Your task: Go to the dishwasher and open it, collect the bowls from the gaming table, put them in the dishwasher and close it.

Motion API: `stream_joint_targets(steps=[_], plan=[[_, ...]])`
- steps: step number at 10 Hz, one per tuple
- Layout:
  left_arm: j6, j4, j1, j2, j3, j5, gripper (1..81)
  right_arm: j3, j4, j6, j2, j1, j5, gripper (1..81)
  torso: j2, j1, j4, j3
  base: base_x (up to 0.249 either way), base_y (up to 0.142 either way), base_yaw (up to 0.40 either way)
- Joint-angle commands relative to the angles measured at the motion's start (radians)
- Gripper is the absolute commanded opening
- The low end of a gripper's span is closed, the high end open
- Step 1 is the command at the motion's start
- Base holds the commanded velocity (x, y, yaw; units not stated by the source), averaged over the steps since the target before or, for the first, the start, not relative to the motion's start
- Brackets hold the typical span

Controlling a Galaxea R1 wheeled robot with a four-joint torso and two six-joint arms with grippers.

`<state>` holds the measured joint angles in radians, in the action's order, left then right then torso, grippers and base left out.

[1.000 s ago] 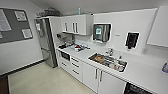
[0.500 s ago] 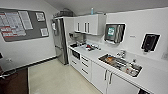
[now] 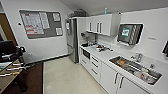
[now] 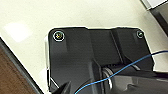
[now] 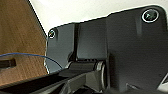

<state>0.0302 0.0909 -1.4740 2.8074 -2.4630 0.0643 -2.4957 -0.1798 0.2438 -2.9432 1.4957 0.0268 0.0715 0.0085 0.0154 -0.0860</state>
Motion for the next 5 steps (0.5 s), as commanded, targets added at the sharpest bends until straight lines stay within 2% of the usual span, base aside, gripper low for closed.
stream_joint_targets(steps=[1,5], plan=[[-0.001,0.009,0.048,-0.052,0.006,-0.049,81.1,-0.121,-0.015,-0.003,-0.026,-0.051,-0.041,81.1,0.000,0.000,0.000,0.000,0.000,0.000,0.350],[-0.001,0.004,0.040,-0.063,0.006,-0.049,81.1,-0.132,-0.021,-0.003,-0.035,-0.050,-0.041,81.1,0.000,0.000,0.000,0.000,0.000,0.000,0.350]])
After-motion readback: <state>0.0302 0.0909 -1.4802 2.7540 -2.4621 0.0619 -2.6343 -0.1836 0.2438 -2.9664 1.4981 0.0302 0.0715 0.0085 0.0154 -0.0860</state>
